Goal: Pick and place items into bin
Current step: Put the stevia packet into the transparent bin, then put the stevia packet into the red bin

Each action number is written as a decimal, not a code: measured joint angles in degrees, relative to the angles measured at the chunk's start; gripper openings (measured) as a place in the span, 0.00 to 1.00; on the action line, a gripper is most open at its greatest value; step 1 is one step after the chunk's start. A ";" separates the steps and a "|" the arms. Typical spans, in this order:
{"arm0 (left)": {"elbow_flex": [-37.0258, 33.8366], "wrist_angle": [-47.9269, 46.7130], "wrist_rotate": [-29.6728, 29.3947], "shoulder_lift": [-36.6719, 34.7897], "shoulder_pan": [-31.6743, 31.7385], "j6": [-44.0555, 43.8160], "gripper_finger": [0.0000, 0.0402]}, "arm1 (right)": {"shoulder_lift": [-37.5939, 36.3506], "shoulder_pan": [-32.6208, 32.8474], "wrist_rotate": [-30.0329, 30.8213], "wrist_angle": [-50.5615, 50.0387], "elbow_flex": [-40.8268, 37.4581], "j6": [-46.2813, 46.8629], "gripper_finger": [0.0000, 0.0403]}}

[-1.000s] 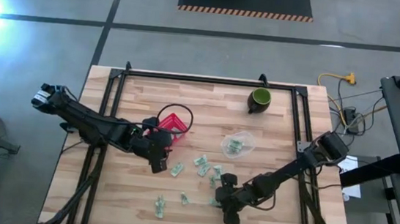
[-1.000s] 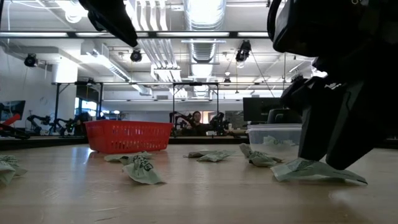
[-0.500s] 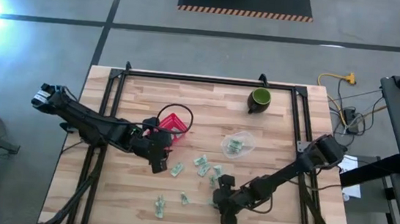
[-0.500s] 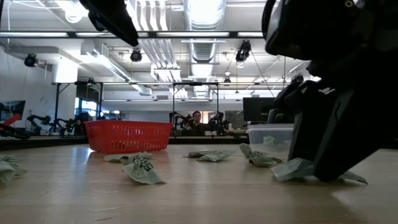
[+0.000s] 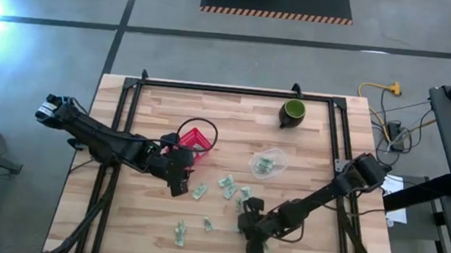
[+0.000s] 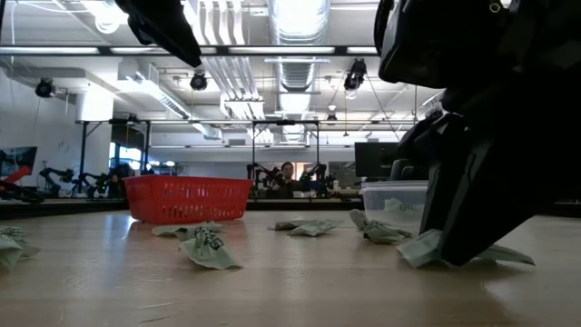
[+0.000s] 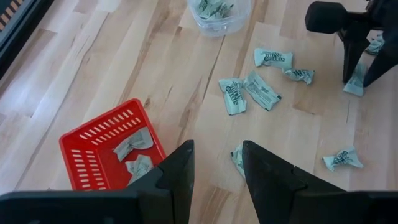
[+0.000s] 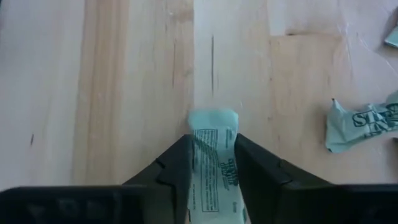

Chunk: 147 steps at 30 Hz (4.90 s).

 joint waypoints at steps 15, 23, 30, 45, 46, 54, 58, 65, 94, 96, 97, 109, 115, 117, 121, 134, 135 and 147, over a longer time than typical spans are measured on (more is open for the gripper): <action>-0.02 0.12 -0.20 -0.02 -0.02 0.37 0.29 | -5.34 0.02 -0.09 -9.92 0.23 -1.25 0.07; -0.04 0.77 -0.20 -0.03 -0.04 0.44 0.29 | -10.47 -0.04 3.22 -15.79 0.34 -0.45 0.07; -0.10 1.85 -0.20 -0.07 -0.03 0.44 0.29 | -16.82 -0.86 9.81 -25.55 0.36 -0.16 0.07; -0.13 4.54 -0.73 -0.07 0.02 2.17 0.29 | -24.37 -13.02 19.00 -35.61 -1.83 -6.62 0.07; -0.13 4.90 -0.84 -0.07 0.02 2.64 0.29 | -24.36 -14.06 18.97 -35.64 -2.23 -7.19 0.07; -0.15 7.54 -0.92 -0.07 0.00 3.21 0.29 | -24.37 -20.39 18.64 -35.75 -4.24 -8.99 0.07; -0.15 7.59 -0.96 -0.07 0.00 3.15 0.29 | -24.28 -21.99 17.77 -35.67 -4.56 -9.63 0.07; -0.15 7.72 -0.99 -0.07 0.00 3.13 0.29 | -24.28 -22.62 16.93 -35.27 -4.73 -11.38 0.15; -0.39 7.11 12.32 14.50 0.04 -16.30 0.29 | -37.72 -0.33 14.45 -35.52 -7.00 9.34 0.27; 0.05 6.54 12.41 15.47 0.24 -20.48 0.29 | -37.88 2.26 14.45 -35.52 -7.71 12.47 0.26; 0.36 6.14 12.41 15.94 0.48 -22.05 0.29 | -37.86 3.43 14.45 -35.62 -8.01 14.00 0.26; 0.53 12.59 22.19 20.10 1.64 -28.55 0.29 | -35.01 12.00 14.60 -34.78 -8.25 22.80 0.22; 1.01 19.38 24.04 20.20 1.77 -28.03 0.29 | -35.19 14.08 14.60 -34.08 -8.23 24.82 0.19; 1.40 19.57 24.61 20.17 1.90 -26.95 0.29 | -35.19 14.43 14.62 -33.79 -8.23 25.42 0.19; 1.40 16.94 21.90 20.17 2.01 -29.03 0.29 | -35.19 15.17 15.39 -33.53 -8.23 25.90 0.18; 1.97 11.17 18.99 20.17 2.23 -30.11 0.32 | -35.19 15.41 16.09 -33.44 -8.23 26.19 0.17; 1.97 11.54 19.22 20.15 2.30 -29.99 0.34 | -35.19 15.41 16.09 -33.45 -8.23 26.01 0.17; 1.71 9.47 15.71 20.51 3.05 -32.84 0.55 | -35.19 15.41 17.70 -33.49 -8.23 25.52 0.16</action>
